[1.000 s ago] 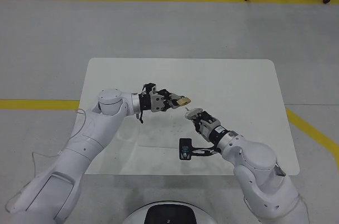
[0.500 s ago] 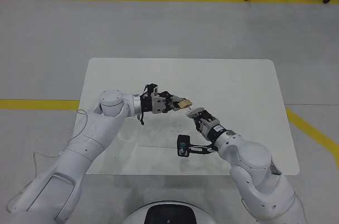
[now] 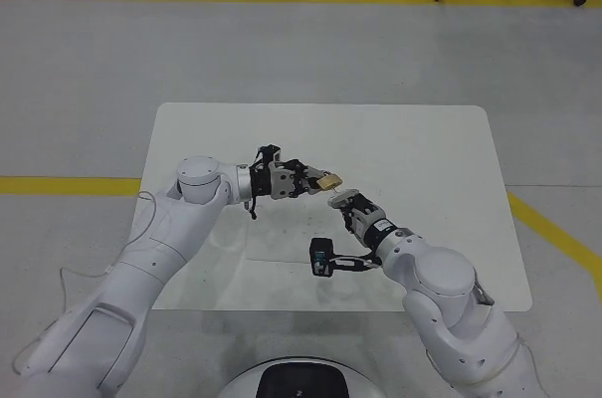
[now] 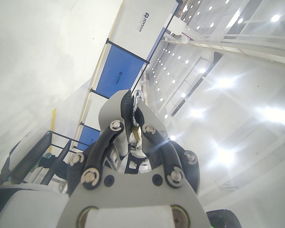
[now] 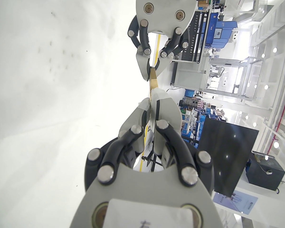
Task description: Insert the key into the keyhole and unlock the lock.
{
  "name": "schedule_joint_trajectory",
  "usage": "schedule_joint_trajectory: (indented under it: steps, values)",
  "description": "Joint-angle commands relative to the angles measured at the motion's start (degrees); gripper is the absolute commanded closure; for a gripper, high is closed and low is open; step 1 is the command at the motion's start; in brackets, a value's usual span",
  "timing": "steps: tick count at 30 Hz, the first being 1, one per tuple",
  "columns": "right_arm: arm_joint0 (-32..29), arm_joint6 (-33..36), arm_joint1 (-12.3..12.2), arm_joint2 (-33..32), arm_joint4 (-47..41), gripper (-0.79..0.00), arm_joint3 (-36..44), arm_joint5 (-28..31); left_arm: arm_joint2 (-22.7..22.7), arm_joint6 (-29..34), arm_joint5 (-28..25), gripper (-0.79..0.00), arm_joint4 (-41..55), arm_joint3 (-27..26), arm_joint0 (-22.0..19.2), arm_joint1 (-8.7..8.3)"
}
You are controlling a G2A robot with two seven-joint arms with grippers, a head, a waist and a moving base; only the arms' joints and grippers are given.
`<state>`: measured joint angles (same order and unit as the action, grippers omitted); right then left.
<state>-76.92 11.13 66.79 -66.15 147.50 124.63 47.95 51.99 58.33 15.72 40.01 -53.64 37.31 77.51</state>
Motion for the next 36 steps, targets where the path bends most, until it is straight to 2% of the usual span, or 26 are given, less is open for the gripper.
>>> schedule_joint_trajectory:
  steps: [1, 24, 29, 36]
  values:
    - [0.10, 0.31, 0.01, -0.04, 0.05, 0.000, -0.01, 0.02, 0.02, -0.01, -0.06, 0.000, -0.25, 0.07, -0.11, 0.02]
    - [0.72, 1.67, -0.06, -0.04, 0.73, 0.000, 0.16, 1.69, -0.44, 1.46, 0.49, 0.000, -2.20, 0.07, -1.17, 0.50]
    - [1.03, -1.33, -0.37, -0.01, 0.95, 0.000, 0.40, 2.26, -0.15, 2.44, 0.37, 0.000, -2.67, 0.58, -1.26, 0.39]
    - [-0.57, -7.33, -1.44, -2.65, 2.19, 0.000, 2.48, 1.61, 0.33, 8.09, 0.22, 0.000, -4.41, 2.91, -2.61, -0.15]
